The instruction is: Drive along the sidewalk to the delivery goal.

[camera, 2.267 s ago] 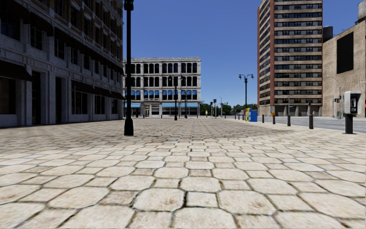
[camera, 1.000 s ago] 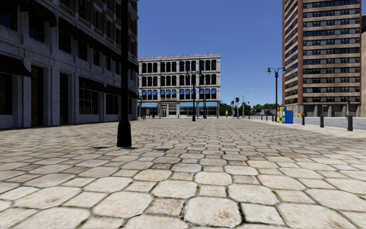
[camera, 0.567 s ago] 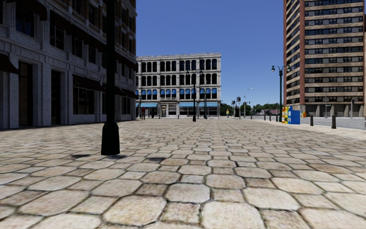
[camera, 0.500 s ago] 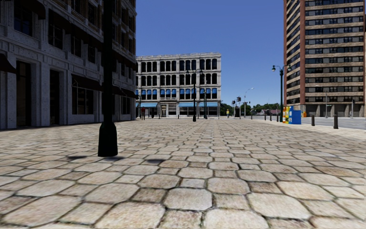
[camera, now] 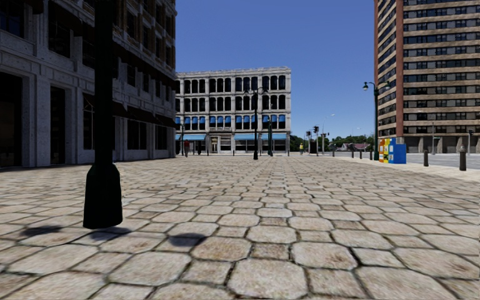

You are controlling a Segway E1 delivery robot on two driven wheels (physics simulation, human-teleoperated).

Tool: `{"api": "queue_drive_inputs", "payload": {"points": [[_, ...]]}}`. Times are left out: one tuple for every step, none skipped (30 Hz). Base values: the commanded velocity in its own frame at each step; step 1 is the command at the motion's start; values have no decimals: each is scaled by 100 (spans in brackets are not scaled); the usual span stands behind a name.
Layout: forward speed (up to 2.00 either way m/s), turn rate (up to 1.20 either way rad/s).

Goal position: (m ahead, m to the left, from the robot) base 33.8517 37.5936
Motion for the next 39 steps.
{"api": "queue_drive_inputs", "payload": {"points": [[200, 0], [200, 0], [200, 0], [200, 0], [200, 0], [200, 0], [200, 0], [200, 0], [200, 0], [200, 0], [200, 0], [200, 0], [200, 0], [200, 0], [200, 0], [200, 0], [200, 0], [200, 0], [200, 0], [200, 0], [200, 0], [200, 0], [200, 0], [200, 0], [200, 0], [200, 0], [200, 0], [200, 0], [200, 0], [200, 0], [200, 0], [200, 0], [200, 0], [200, 0], [200, 0], [200, 0], [200, 0], [200, 0], [200, 0]]}}
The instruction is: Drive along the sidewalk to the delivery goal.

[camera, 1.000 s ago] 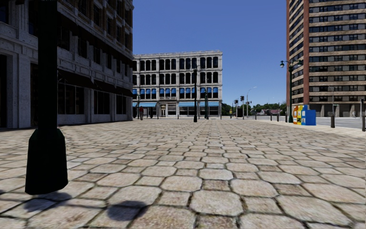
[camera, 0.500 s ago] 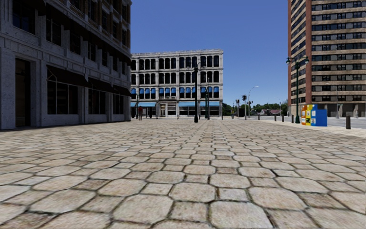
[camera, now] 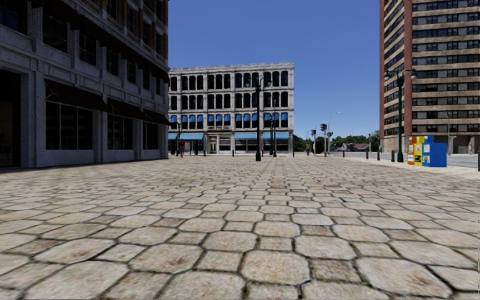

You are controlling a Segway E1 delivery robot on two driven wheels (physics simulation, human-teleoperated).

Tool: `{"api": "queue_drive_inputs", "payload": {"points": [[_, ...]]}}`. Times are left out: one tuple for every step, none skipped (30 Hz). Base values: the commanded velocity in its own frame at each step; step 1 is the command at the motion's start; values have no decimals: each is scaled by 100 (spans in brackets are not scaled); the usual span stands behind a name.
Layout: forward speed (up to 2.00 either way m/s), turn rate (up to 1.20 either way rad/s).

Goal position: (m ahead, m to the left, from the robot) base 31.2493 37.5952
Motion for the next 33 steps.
{"api": "queue_drive_inputs", "payload": {"points": [[200, 0], [200, 0], [200, 0], [200, 0], [200, 0], [200, 0], [200, 0], [200, 0], [200, 0], [200, 0], [200, 0], [200, 0], [200, 0], [200, 0], [200, 0], [200, 0], [200, 0], [200, 0], [200, 0], [200, 0], [200, 0], [200, 0], [200, 0], [200, 0], [200, 0], [200, 0], [200, 0], [200, 0], [200, 0], [200, 0], [200, 0], [200, 0], [200, 0]]}}
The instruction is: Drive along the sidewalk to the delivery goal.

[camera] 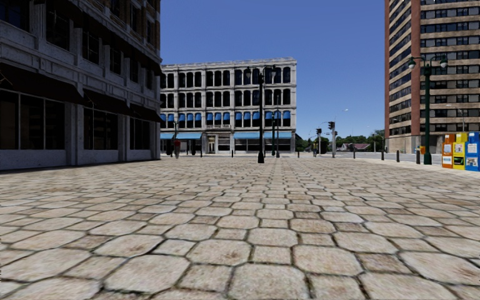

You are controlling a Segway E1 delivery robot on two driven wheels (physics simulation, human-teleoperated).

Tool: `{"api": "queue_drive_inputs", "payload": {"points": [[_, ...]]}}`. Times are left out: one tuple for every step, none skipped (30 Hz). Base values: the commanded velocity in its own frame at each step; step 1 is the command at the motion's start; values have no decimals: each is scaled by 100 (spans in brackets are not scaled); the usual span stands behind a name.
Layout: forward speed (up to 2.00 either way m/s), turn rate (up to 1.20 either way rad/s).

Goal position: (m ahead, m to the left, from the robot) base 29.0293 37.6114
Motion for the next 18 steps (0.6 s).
{"api": "queue_drive_inputs", "payload": {"points": [[200, 0], [200, 0], [200, 0], [200, 0], [200, 0], [200, 0], [200, 0], [200, 0], [200, 0], [200, 0], [200, 0], [200, 0], [200, 0], [200, 0], [200, 0], [200, 0], [200, 0], [200, 0]]}}
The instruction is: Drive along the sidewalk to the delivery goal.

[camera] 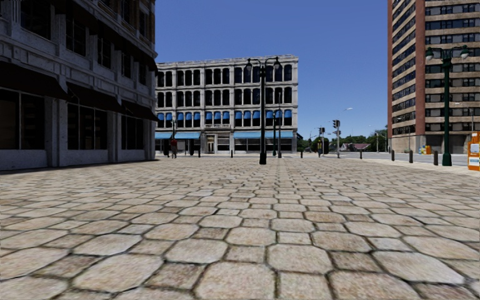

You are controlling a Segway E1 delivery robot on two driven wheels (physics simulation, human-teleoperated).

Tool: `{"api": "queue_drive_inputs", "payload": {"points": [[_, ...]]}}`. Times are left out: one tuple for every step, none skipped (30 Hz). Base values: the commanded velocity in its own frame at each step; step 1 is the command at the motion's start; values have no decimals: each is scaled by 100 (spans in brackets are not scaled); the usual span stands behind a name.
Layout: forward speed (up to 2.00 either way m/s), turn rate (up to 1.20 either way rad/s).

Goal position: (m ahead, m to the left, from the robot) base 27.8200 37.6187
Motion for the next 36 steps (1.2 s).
{"api": "queue_drive_inputs", "payload": {"points": [[200, 0], [200, 0], [200, 0], [200, 0], [200, 0], [200, 0], [200, 0], [200, 0], [200, 0], [200, 0], [200, 0], [200, 0], [200, 0], [200, 0], [200, 0], [200, 0], [200, 0], [200, 0], [200, 0], [200, 0], [200, 0], [200, 0], [200, 0], [200, 0], [200, 0], [200, 0], [200, 0], [200, 0], [200, 0], [200, 0], [200, 0], [200, 0], [200, 0], [200, 0], [200, 0], [200, 0]]}}
